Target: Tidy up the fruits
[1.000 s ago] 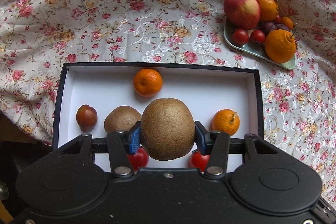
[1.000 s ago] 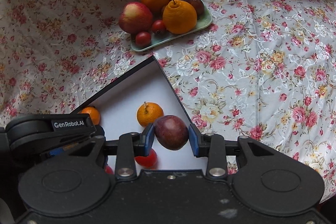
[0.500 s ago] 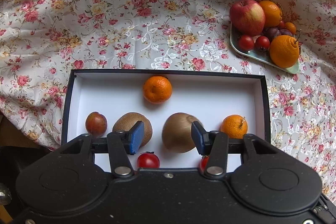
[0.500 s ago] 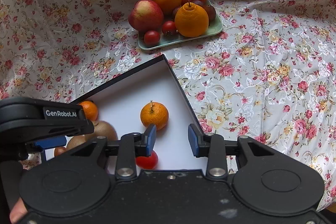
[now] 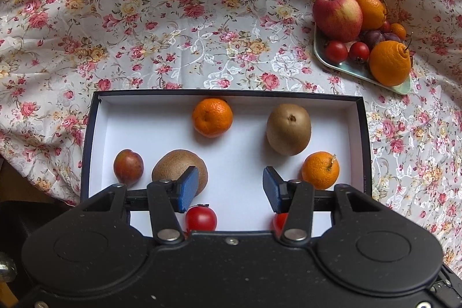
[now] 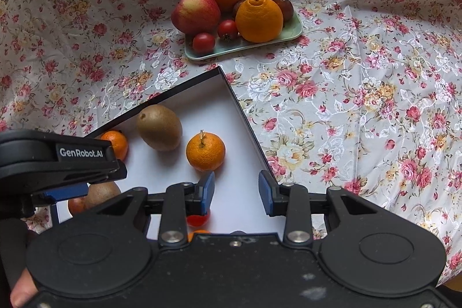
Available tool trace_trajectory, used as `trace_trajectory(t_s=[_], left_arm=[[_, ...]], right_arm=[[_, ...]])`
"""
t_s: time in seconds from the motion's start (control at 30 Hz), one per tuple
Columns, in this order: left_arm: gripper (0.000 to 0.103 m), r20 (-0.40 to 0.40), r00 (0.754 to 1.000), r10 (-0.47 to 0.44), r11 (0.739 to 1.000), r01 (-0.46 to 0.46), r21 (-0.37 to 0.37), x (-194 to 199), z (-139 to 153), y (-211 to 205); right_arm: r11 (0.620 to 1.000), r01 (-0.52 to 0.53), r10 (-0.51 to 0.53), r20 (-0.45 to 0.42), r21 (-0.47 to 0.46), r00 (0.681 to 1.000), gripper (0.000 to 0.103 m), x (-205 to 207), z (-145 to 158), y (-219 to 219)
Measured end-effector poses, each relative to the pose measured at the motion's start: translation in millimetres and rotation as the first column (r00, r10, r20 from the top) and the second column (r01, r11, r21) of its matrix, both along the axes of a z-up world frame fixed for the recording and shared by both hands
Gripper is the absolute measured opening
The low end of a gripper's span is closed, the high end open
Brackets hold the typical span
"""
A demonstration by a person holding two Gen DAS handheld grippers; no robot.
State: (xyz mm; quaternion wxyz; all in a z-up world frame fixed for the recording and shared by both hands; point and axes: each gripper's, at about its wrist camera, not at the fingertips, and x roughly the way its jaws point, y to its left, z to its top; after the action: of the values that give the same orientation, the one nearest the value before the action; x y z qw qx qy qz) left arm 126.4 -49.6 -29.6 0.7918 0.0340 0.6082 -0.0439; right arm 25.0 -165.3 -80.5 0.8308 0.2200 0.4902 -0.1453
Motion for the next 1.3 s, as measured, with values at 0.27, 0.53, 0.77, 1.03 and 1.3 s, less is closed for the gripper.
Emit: trace_trajectory(t_s=[0.27,0.53,0.77,1.03,1.3], left_arm=[[0.055,0.02,1.0,-0.008,1.0,0.008,0.023,-2,1,-1],[0.055,0.056,0.998,-0.003,0.999,0.001,0.034,-9,5,2],[0.055,0.087,0.996,0.0,0.999,-0.004,0.053,-24,7,10],[0.055,0.136,0.99,0.023,0.998,-0.032,0.062,-43,16,17],[0.055,0.168,0.986,0.002,0.996,-0.017,0.087,-77,31,21]], right_arm=[[0.999,-0.025,0.025,-0.02,-0.026,0.999,0.037,0,2,1],[0.996,-0.042,0.041,-0.014,-0.075,0.999,0.037,-7,6,3],[0.99,-0.08,0.078,-0.018,-0.118,0.997,0.037,-12,6,9],[0.981,-0.106,0.106,-0.01,-0.16,0.994,0.037,-21,6,10],[0.971,-0.133,0.134,-0.011,-0.199,0.991,0.037,-39,8,9]])
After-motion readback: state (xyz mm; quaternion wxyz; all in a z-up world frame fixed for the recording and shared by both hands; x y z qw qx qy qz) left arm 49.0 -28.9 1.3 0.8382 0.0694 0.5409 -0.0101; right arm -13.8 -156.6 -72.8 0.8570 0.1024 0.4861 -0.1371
